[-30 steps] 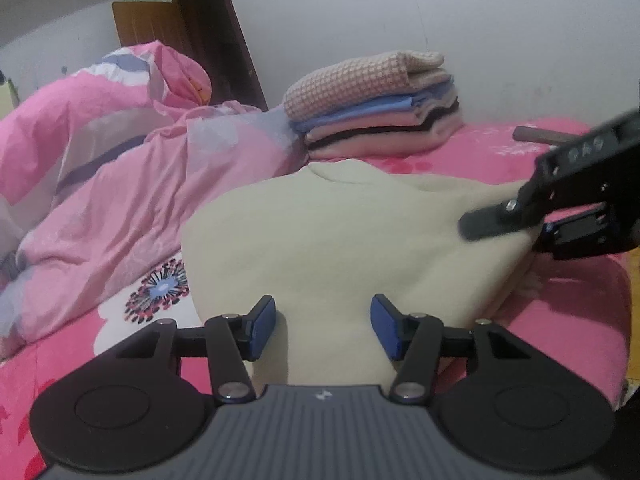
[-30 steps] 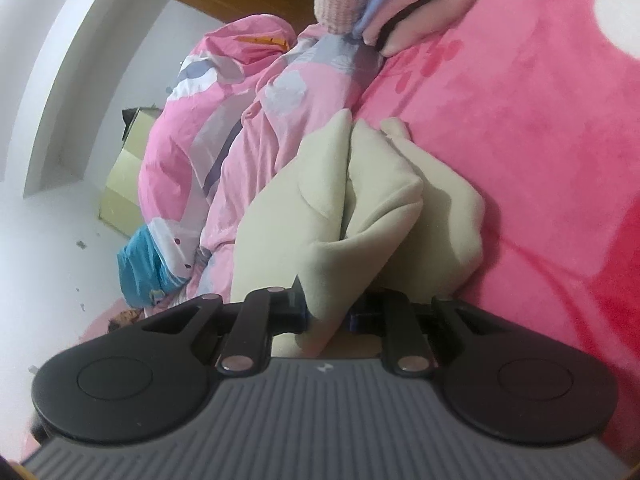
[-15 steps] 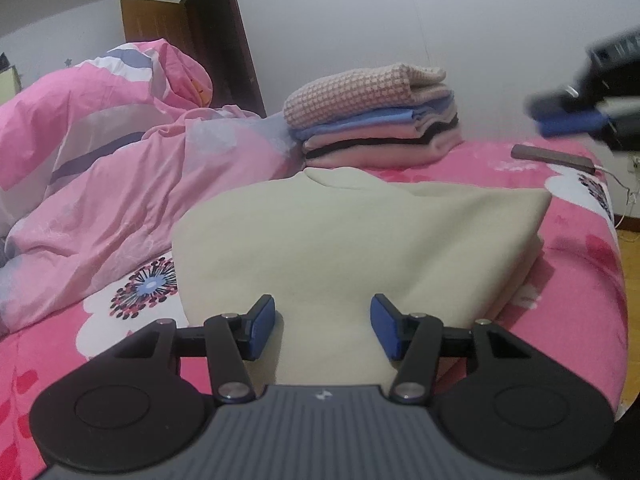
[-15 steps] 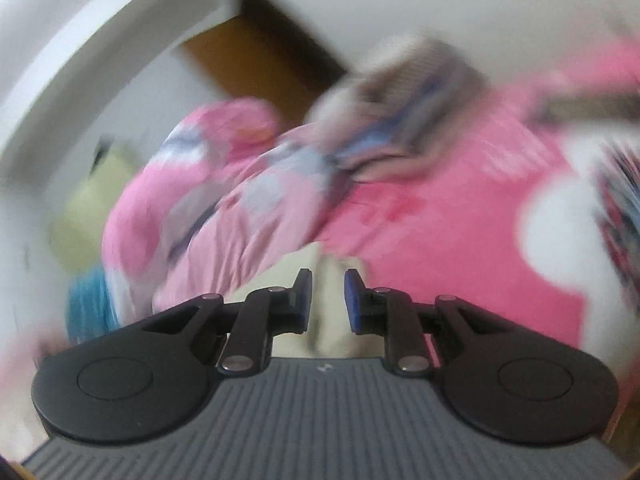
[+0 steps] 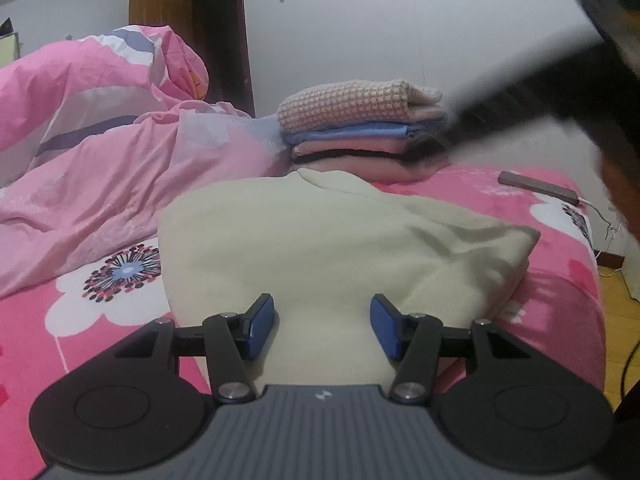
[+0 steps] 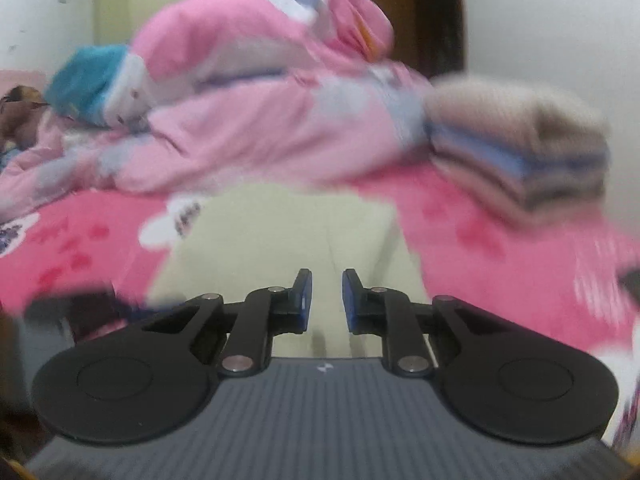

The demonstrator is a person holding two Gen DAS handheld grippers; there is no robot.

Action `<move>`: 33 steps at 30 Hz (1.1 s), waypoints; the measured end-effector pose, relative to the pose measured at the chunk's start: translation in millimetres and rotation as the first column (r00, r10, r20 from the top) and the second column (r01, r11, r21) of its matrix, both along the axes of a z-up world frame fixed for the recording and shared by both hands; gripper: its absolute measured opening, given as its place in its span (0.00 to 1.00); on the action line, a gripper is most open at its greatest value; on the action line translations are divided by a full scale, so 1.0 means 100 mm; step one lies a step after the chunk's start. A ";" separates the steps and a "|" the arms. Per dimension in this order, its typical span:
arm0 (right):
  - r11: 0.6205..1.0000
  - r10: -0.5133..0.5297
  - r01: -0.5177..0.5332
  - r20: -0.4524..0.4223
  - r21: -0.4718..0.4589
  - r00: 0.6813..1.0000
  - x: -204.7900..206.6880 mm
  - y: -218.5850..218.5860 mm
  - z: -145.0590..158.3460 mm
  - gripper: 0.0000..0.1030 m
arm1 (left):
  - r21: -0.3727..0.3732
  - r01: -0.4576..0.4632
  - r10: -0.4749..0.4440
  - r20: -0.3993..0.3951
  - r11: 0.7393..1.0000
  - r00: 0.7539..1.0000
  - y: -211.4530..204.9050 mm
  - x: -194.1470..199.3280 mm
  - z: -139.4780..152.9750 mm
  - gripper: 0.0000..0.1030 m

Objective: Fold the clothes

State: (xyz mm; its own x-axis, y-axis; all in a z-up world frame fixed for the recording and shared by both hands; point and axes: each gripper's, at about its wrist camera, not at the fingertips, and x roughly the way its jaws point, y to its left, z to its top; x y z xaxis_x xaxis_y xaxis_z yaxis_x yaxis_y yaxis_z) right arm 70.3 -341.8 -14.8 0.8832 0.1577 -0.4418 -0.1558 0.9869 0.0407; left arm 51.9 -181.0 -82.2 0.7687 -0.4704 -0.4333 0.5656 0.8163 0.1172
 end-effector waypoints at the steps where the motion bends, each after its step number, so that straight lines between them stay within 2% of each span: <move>1: 1.000 0.017 -0.017 -0.003 -0.004 1.000 0.13 0.04 -0.02 0.15 | -0.001 0.000 0.000 0.000 1.000 1.000 0.00 0.00 0.00 0.52; 3: 0.999 0.038 -0.039 -0.056 -0.008 0.998 0.42 0.08 -0.18 0.14 | -0.006 0.002 -0.002 -0.002 1.000 1.000 0.00 0.00 0.00 0.52; 4: 0.998 0.030 -0.036 -0.135 -0.044 0.990 0.60 0.09 -0.42 0.12 | -0.008 0.010 -0.010 -0.006 1.000 1.000 0.00 0.01 0.00 0.52; 6: 0.998 0.047 -0.052 -0.158 -0.031 0.986 0.67 0.06 -0.64 0.12 | -0.008 0.017 -0.017 -0.009 1.000 1.000 -0.01 0.01 0.00 0.52; 9: 0.999 0.027 -0.033 -0.220 -0.025 0.975 0.75 0.12 -0.40 0.14 | -0.026 0.018 -0.019 -0.008 0.999 1.000 0.01 0.00 0.00 0.52; 11: 0.992 0.116 -0.121 -0.170 -0.019 0.979 0.77 0.29 -0.16 0.15 | -0.037 0.021 -0.021 -0.010 0.999 1.000 0.02 0.00 -0.01 0.52; 13: 0.976 0.218 -0.219 -0.119 0.003 0.969 0.83 0.46 0.03 0.15 | -0.040 0.021 -0.022 -0.009 0.999 1.000 0.02 0.01 -0.01 0.52; 16: 0.956 0.290 -0.292 -0.152 0.013 0.945 1.20 0.76 -0.12 0.13 | -0.041 0.022 -0.022 -0.005 0.999 1.000 0.02 0.00 -0.02 0.52; 18: 0.957 0.284 -0.291 -0.226 0.005 0.932 1.42 0.83 -0.48 0.13 | -0.053 0.022 -0.023 -0.016 0.998 1.000 0.04 0.03 -0.03 0.52; 19: 0.959 0.279 -0.281 -0.242 0.028 0.929 1.48 0.81 -0.53 0.13 | -0.060 0.022 -0.023 -0.023 0.998 0.999 0.04 0.05 -0.03 0.52; 21: 0.963 0.270 -0.255 -0.259 0.093 0.927 1.57 0.74 -0.53 0.13 | -0.068 0.023 -0.025 -0.028 0.997 0.999 0.05 0.07 -0.04 0.52; 24: 0.960 0.277 -0.280 -0.229 0.023 0.933 1.45 0.83 -0.35 0.15 | -0.060 0.025 -0.026 -0.015 0.998 1.000 0.04 0.05 -0.05 0.52; 27: 0.937 0.349 -0.345 -0.185 0.053 0.919 1.47 0.94 -0.26 0.14 | -0.060 0.024 -0.024 -0.012 0.998 1.000 0.03 0.05 -0.06 0.52; 30: 0.936 0.343 -0.352 -0.241 0.009 0.908 1.71 1.06 -0.66 0.13 | -0.050 0.011 -0.012 -0.012 0.999 1.000 0.01 0.05 -0.08 0.52; 33: 0.941 0.337 -0.333 -0.249 0.061 0.908 1.81 1.04 -0.72 0.13 | -0.047 0.008 -0.009 -0.016 0.999 1.000 0.00 0.07 -0.08 0.52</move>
State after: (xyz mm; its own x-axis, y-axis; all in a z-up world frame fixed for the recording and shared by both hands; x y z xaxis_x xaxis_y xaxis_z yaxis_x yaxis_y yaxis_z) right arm 251.3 -238.3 -87.0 0.6368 0.4342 -0.6371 -0.4597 0.8772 0.1384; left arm 59.0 -180.6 -90.7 0.7580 -0.4968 -0.4227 0.5738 0.8160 0.0698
